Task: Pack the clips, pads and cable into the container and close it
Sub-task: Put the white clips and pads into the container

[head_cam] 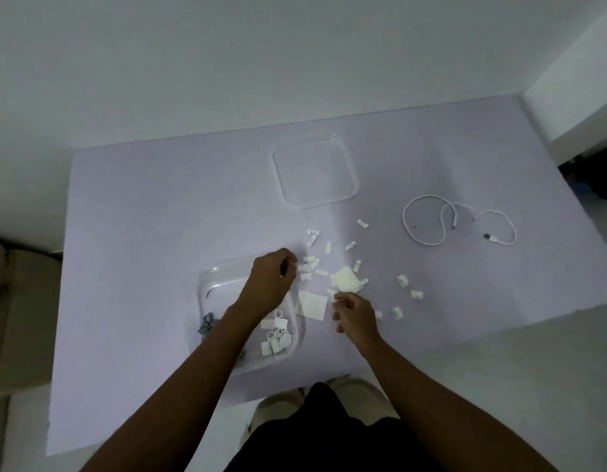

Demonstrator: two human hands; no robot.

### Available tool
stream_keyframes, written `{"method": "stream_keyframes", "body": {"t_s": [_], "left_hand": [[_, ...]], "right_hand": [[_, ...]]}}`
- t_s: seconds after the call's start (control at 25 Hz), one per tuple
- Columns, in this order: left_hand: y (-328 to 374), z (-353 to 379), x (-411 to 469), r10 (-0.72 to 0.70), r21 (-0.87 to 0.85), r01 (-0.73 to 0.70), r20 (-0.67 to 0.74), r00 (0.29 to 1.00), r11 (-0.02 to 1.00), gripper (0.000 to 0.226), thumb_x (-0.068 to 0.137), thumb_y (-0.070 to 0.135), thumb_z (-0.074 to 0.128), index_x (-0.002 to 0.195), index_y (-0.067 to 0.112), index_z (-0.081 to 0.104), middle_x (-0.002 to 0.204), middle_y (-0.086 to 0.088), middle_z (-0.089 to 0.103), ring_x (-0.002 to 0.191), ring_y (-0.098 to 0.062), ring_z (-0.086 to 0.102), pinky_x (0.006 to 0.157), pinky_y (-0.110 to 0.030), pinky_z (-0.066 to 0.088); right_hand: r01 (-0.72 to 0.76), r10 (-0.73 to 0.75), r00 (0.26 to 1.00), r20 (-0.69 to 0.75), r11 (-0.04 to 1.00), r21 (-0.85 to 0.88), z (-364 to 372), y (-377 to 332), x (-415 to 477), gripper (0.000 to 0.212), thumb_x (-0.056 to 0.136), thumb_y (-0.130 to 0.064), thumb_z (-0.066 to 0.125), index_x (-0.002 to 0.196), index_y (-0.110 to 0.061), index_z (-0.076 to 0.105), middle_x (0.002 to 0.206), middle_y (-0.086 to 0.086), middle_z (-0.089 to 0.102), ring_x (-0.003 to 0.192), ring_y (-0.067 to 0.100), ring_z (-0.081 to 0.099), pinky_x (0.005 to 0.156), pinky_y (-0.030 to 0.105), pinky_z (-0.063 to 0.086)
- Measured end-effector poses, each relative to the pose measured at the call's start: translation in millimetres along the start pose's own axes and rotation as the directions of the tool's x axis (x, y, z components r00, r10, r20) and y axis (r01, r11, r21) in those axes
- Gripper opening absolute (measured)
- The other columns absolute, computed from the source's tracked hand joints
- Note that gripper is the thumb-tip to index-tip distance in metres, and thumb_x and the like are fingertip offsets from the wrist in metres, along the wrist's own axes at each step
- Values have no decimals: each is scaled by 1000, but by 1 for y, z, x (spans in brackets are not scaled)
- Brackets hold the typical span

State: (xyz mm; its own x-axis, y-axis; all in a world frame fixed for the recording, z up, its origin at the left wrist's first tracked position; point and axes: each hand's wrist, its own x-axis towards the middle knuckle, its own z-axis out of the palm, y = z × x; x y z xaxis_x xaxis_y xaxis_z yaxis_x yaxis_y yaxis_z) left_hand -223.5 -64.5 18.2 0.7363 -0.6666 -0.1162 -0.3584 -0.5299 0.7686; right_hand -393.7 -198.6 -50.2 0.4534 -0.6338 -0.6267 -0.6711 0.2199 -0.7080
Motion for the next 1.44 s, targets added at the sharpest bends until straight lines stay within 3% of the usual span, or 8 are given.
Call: {"method": "stream_keyframes", "body": {"t_s": [0.12, 0.28, 0.4, 0.6, 0.72, 0.92, 1.28, 1.44], "left_hand": [[11, 34, 36, 67, 150, -96, 190, 979, 984, 12, 88, 8, 62, 99, 6, 65, 92, -11, 64, 82, -25, 61, 74, -29, 46], [0, 78, 57, -97, 463, -91, 365, 926, 882, 27, 89, 6, 58, 116, 3, 55, 114, -21, 54, 100, -37, 59, 84, -39, 47], [0, 99, 57, -160, 564, -67, 343, 926, 823, 29, 94, 4, 48, 122, 3, 51, 119, -21, 53, 104, -36, 56, 86, -39, 48], [8, 114, 54, -252, 636, 92, 165, 954, 766, 41, 92, 1, 50, 133, 5, 44, 126, -21, 45, 112, -36, 47, 88, -43, 49], [1, 116, 49, -352, 592, 223, 111, 929, 775, 38, 95, 5, 49, 133, 6, 44, 126, -21, 45, 114, -38, 47, 89, -45, 49], [-1, 126, 50, -349, 516, 268, 63, 935, 814, 30, 96, 6, 48, 125, 7, 53, 121, -20, 53, 108, -39, 53, 86, -41, 49], [9, 133, 55, -461, 271, 446, -9, 887, 853, 31, 84, 18, 71, 109, 3, 60, 108, -18, 62, 100, -35, 60, 85, -39, 47], [7, 136, 52, -463, 264, 453, -25, 886, 851, 32, 81, 17, 73, 107, -1, 64, 104, -20, 67, 99, -37, 61, 82, -36, 44]], "right_hand": [[32, -34, 996, -88, 999, -27, -24, 9, 10, 12, 92, -6, 59, 100, -12, 66, 81, 12, 69, 63, 20, 64, 54, 32, 52], [107, -131, 977, -170, 984, -144, -53, 25, 16, 13, 90, -1, 62, 95, -12, 67, 88, 3, 70, 77, 21, 67, 70, 28, 56], [271, -297, 954, -37, 911, -311, -61, 29, 11, 15, 91, -2, 63, 99, -13, 69, 92, -5, 67, 83, 7, 62, 77, 5, 47], [350, -398, 916, -54, 856, -380, -58, 26, 21, 22, 85, 0, 66, 101, -15, 66, 110, 4, 63, 99, 14, 59, 87, 21, 50], [359, -441, 895, -71, 804, -474, -83, 32, 34, 34, 76, 8, 63, 101, -16, 61, 114, 8, 58, 112, 23, 54, 92, 23, 45], [467, -459, 872, 169, 679, -567, -130, 53, 45, 41, 73, -1, 62, 112, -15, 61, 120, 10, 54, 118, 30, 52, 97, 41, 51], [507, -451, 861, 236, 724, -468, -144, 59, 67, 20, 89, -6, 62, 108, -7, 67, 109, 12, 66, 103, 29, 63, 94, 36, 51], [596, -495, 801, 337, 711, -372, -148, 52, 72, 24, 86, -6, 65, 110, -11, 66, 106, 6, 67, 100, 19, 61, 91, 36, 53]]}}
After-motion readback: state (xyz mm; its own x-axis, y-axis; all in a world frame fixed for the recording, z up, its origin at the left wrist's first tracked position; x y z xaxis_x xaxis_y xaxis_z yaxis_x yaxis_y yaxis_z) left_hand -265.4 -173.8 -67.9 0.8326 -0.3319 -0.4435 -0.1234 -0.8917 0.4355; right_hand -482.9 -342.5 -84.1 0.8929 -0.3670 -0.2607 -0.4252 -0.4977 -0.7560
